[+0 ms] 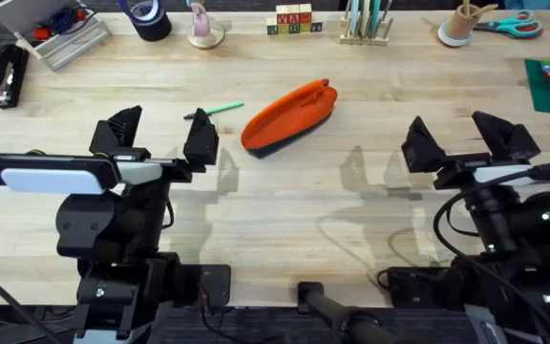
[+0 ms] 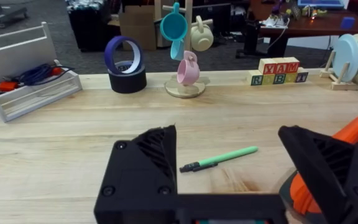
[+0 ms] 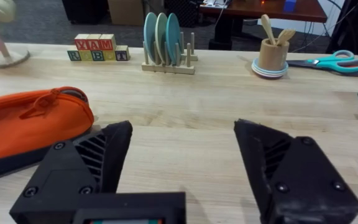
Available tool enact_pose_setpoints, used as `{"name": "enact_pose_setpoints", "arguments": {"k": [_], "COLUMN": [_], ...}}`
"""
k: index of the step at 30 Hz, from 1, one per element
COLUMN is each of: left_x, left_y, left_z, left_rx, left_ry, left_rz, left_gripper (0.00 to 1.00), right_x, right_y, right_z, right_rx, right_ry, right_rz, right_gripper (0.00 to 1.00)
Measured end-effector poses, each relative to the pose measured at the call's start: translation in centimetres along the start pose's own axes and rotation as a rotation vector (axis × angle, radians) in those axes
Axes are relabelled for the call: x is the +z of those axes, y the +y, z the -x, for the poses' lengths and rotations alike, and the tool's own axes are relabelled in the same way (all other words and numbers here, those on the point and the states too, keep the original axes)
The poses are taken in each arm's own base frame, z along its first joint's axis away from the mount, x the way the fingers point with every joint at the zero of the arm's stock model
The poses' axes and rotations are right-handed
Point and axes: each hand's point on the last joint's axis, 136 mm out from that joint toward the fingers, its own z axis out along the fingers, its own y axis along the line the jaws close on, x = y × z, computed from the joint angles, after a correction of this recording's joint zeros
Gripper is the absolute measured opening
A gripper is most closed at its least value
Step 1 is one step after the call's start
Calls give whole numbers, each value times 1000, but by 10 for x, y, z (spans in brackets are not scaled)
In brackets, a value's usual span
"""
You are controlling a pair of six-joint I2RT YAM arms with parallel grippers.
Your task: Unzip the bag, pick up the pens from the table one at a time and place them inside, then zip the bag closed.
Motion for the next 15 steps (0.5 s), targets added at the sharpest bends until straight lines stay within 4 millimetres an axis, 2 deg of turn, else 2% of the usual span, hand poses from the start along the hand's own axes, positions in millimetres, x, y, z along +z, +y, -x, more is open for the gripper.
{"name": "enact_pose_setpoints", "arguments": {"k": [15], "left_x": [0], "left_y": [0], "left_z": [0], "left_rx": [3], "left_ry": [0], "left_rz": [0], "left_gripper": [993], "right_x": [0], "right_y": [0], "right_z": [0], "right_rx": [-7], "right_ry": [0], "right_rz": [-2], "right_gripper": [997]}}
